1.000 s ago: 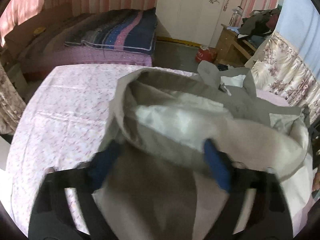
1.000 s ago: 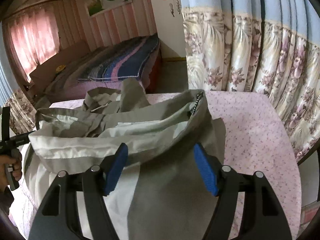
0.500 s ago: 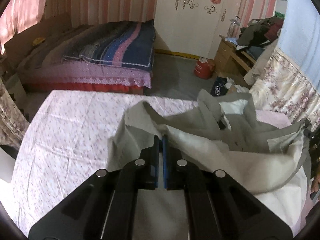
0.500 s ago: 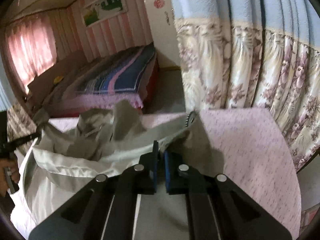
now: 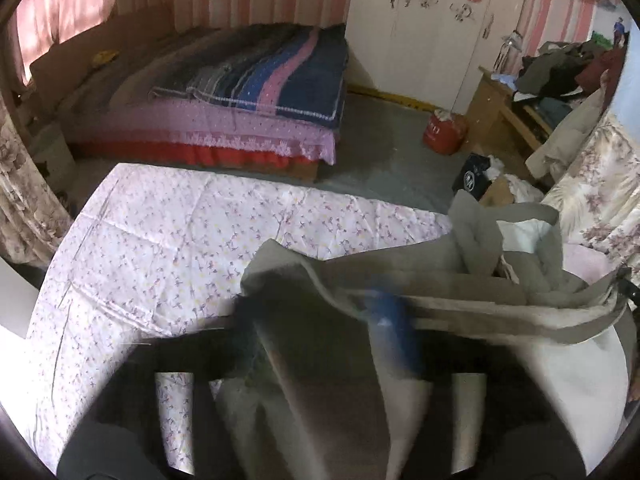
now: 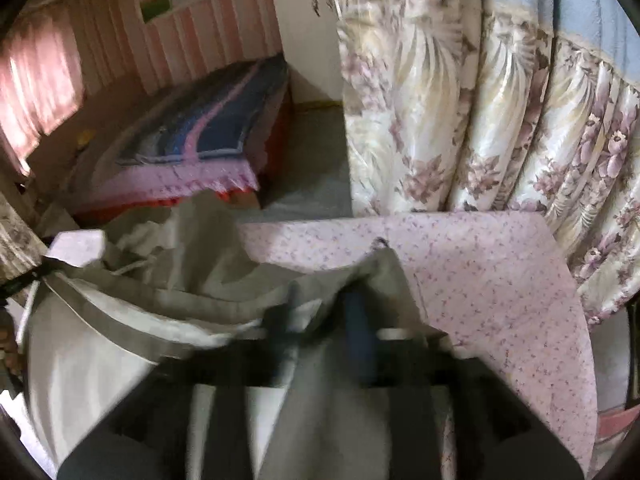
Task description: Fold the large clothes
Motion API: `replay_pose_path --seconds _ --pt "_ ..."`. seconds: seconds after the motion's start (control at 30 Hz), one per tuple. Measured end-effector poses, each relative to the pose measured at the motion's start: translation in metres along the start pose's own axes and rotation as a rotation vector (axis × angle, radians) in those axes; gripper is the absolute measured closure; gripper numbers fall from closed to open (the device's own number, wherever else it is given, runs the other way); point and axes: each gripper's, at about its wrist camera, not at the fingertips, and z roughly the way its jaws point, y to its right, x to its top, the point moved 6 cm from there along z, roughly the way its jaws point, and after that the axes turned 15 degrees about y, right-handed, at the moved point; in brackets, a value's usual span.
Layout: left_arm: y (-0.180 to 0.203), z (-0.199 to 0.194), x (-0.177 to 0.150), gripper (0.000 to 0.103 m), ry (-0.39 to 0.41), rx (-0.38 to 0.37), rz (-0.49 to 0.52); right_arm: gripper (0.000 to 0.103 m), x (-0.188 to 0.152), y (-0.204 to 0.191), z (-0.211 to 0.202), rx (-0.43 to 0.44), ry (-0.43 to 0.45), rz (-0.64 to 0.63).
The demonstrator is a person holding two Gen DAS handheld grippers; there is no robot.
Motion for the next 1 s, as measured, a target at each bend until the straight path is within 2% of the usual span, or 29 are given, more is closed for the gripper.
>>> replay_pose_path --seconds 0.07,0.13,0.2,0.27,0.4,0.53,0.57,0.6,0.63,0.7,0.73,0.77,0.87,1.0 --pt "-0.006 -0.018 0.005 0.011 0.051 0.000 0.007 0.024 0.007 0.003 -0.020 0.037 0.057 0.014" --pt "-0.012 -0.035 0.010 0.007 0.073 -0.024 0.027 0.024 0.014 0.011 -0.040 0.034 0.102 0.001" --pt "-0.022 -0.048 0.014 0.005 0.089 -0.008 0.063 0.024 0.017 0.026 -0.051 0.022 0.113 -0.016" --pt "-0.030 -0.050 0.009 0.005 0.070 0.007 0.105 0.024 0.011 0.041 -0.051 0.017 0.075 -0.023" --pt "-0.025 -0.047 -0.010 0.005 0.044 -0.017 0.195 0.024 -0.012 0.046 -0.044 0.053 0.009 -0.030" --pt "-0.014 -0.038 -0.031 0.005 0.004 -0.038 0.212 0.024 -0.036 0.036 -0.032 0.099 -0.047 -0.027" --pt "-0.012 -0.035 -0.034 0.005 -0.005 -0.041 0.211 0.029 -0.040 0.031 -0.030 0.109 -0.053 -0.038" --pt "-0.009 -0.031 -0.037 0.009 -0.017 -0.050 0.210 0.045 -0.041 0.028 -0.030 0.095 -0.045 -0.057" --pt "-0.007 -0.028 -0.039 0.015 -0.026 -0.065 0.204 0.057 -0.041 0.025 -0.030 0.076 -0.037 -0.081" --pt "-0.004 -0.024 -0.041 0.053 -0.044 -0.090 0.174 0.086 -0.038 0.020 -0.033 0.068 -0.021 -0.108" --pt "-0.005 -0.022 -0.040 0.086 -0.046 -0.090 0.166 0.088 -0.035 0.016 -0.034 0.074 -0.013 -0.120" --pt "-0.005 -0.021 -0.039 0.097 -0.050 -0.092 0.166 0.091 -0.033 0.015 -0.036 0.074 -0.006 -0.132" --pt "-0.005 -0.024 -0.033 0.102 -0.024 -0.089 0.175 0.095 -0.021 0.006 -0.043 0.082 0.037 -0.176" --pt "-0.007 -0.040 -0.003 0.103 0.084 -0.063 0.163 0.097 0.004 -0.001 -0.056 0.079 0.139 -0.202"
